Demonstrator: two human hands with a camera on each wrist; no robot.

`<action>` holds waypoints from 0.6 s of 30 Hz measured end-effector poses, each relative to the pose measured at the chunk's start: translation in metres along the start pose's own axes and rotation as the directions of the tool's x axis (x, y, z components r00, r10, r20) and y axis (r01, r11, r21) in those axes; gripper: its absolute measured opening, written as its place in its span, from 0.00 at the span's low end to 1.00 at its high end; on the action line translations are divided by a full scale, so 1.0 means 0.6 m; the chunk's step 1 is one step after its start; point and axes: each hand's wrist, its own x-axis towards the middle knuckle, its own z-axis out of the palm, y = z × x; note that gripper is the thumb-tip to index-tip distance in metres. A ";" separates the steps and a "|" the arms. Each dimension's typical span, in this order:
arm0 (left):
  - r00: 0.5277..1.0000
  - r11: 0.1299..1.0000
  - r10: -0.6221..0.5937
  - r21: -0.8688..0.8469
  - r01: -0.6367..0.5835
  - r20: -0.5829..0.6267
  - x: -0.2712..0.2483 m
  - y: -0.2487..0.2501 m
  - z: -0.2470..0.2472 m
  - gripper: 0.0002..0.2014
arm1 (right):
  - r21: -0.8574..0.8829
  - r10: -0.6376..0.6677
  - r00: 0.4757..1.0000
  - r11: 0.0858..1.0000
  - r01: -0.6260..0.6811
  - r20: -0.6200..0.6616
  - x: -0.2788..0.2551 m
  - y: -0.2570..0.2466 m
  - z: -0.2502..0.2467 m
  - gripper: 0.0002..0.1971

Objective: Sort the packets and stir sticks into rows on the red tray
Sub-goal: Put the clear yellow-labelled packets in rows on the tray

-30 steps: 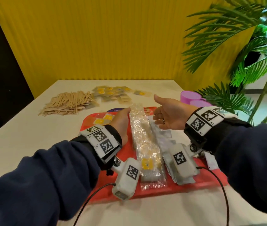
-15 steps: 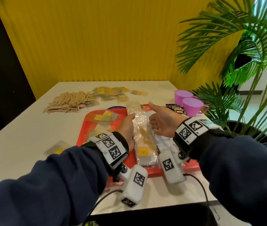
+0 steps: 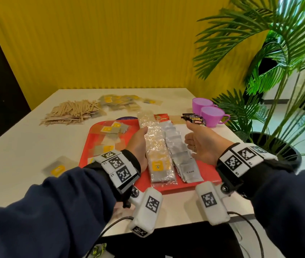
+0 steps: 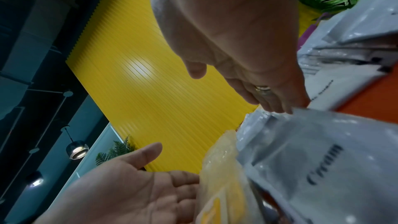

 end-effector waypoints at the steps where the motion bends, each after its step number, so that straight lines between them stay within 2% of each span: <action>1: 1.000 1.000 -0.003 0.005 0.003 -0.001 -0.012 0.003 0.003 0.53 | 0.008 0.006 1.000 1.000 -0.006 0.014 -0.004 0.006 0.000 0.38; 3: 1.000 1.000 0.000 0.014 0.000 -0.009 -0.046 0.009 0.011 0.50 | 0.011 0.013 1.000 1.000 -0.013 0.024 -0.009 0.014 0.001 0.39; 7: 1.000 0.995 0.020 0.100 -0.021 0.011 -0.076 0.011 0.014 0.35 | 0.021 0.024 1.000 0.999 -0.024 0.018 -0.015 0.020 -0.008 0.39; 10: 0.999 0.999 0.007 0.039 -0.009 0.050 -0.079 0.002 0.015 0.27 | 0.015 0.042 0.998 0.999 -0.043 0.035 -0.019 0.029 -0.009 0.40; 12: 0.998 1.000 0.000 0.011 -0.001 0.062 -0.085 0.002 0.020 0.32 | 0.000 0.052 0.997 0.999 -0.052 0.054 -0.022 0.035 -0.006 0.42; 14: 0.999 1.000 0.003 -0.013 -0.003 0.050 -0.066 -0.006 0.015 0.46 | -0.004 0.043 0.998 0.999 -0.043 0.039 -0.025 0.036 -0.005 0.41; 15: 0.999 1.000 0.007 -0.020 -0.006 0.050 -0.055 -0.010 0.011 0.50 | 0.001 0.037 0.999 0.999 -0.037 0.033 -0.026 0.035 -0.005 0.41; 18: 0.997 1.000 0.001 -0.024 0.001 0.071 -0.060 -0.009 0.010 0.52 | 0.001 0.034 0.999 0.999 -0.034 0.040 -0.029 0.033 -0.007 0.41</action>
